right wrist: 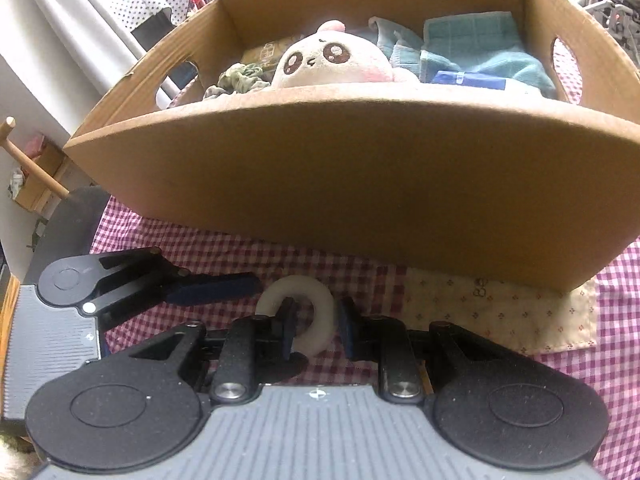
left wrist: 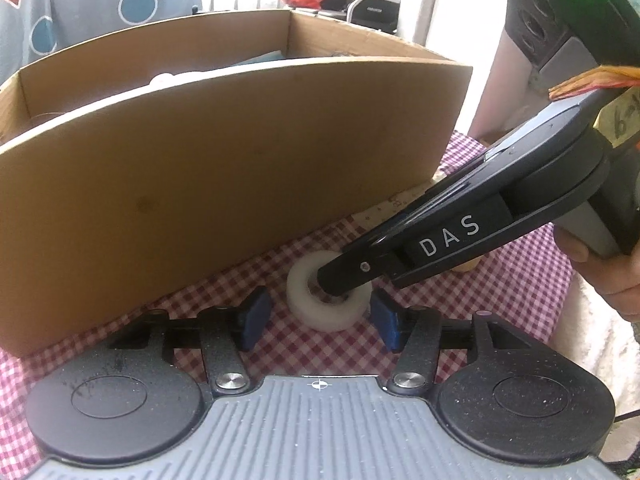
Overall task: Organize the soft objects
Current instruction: 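Close the right tool on the white tape roll, then carry the tape roll over the box, lower it and open the right tool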
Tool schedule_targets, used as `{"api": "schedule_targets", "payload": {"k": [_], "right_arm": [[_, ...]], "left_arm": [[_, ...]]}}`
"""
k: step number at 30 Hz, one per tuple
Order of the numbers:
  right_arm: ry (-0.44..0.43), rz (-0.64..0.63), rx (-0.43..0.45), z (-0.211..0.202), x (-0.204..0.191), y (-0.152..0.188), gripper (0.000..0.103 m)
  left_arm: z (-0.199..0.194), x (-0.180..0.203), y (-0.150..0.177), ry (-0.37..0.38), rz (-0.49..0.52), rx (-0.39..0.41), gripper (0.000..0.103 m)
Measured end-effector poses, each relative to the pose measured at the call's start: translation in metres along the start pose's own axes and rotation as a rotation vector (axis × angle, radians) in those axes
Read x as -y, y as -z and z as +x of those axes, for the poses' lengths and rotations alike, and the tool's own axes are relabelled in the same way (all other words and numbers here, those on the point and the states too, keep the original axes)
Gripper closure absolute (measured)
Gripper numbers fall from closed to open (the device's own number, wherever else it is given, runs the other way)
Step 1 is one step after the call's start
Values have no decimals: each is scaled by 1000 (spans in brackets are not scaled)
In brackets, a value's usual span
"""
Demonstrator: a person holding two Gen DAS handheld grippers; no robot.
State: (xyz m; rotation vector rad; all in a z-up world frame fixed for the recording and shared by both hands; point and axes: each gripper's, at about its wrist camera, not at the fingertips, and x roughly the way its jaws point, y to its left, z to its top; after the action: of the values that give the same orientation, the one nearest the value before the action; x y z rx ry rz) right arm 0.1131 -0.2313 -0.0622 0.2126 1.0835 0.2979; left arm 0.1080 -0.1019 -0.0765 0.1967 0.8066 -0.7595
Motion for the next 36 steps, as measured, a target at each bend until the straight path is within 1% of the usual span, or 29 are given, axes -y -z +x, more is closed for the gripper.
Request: {"api": "schedule_targets", "payload": {"k": [1, 3, 4, 5, 6, 8, 13, 17, 23, 27, 30, 33, 36], "right_arm": [[2, 2, 2, -1, 0, 0, 78], [7, 0, 10, 0, -2, 2, 78], [11, -4, 15, -1, -3, 3, 78], [15, -6, 20, 1, -4, 4, 78], [19, -7, 25, 0, -5, 4, 79], [35, -6, 34, 0, -7, 5, 84], [34, 5, 48, -6, -8, 7, 86], [30, -9, 85, -22, -16, 12, 86], [18, -31, 159, -61, -36, 8, 85], [-3, -82, 233, -95, -52, -4, 85], [-20, -131, 287, -119, -60, -23, 85], [-28, -163, 305, -132, -60, -47, 85], [-31, -182, 306, -138, -56, -75, 85]], "left_arm": [[1, 0, 0, 2, 3, 4, 47], [4, 2, 1, -2, 14, 10, 51], [8, 3, -2, -5, 22, 13, 54], [8, 5, -1, -6, 29, 19, 55], [7, 7, 1, -4, 30, 23, 55], [6, 9, 2, -3, 30, 32, 56], [4, 13, 4, -3, 28, 44, 56], [-10, 17, 6, -5, 26, 63, 56], [-47, 29, -2, -41, 60, 119, 56], [-84, 35, -15, -82, 108, 179, 56], [-106, 38, -34, -120, 149, 228, 56], [-113, 38, -56, -132, 170, 257, 56], [-115, 30, -79, -131, 178, 264, 56]]}}
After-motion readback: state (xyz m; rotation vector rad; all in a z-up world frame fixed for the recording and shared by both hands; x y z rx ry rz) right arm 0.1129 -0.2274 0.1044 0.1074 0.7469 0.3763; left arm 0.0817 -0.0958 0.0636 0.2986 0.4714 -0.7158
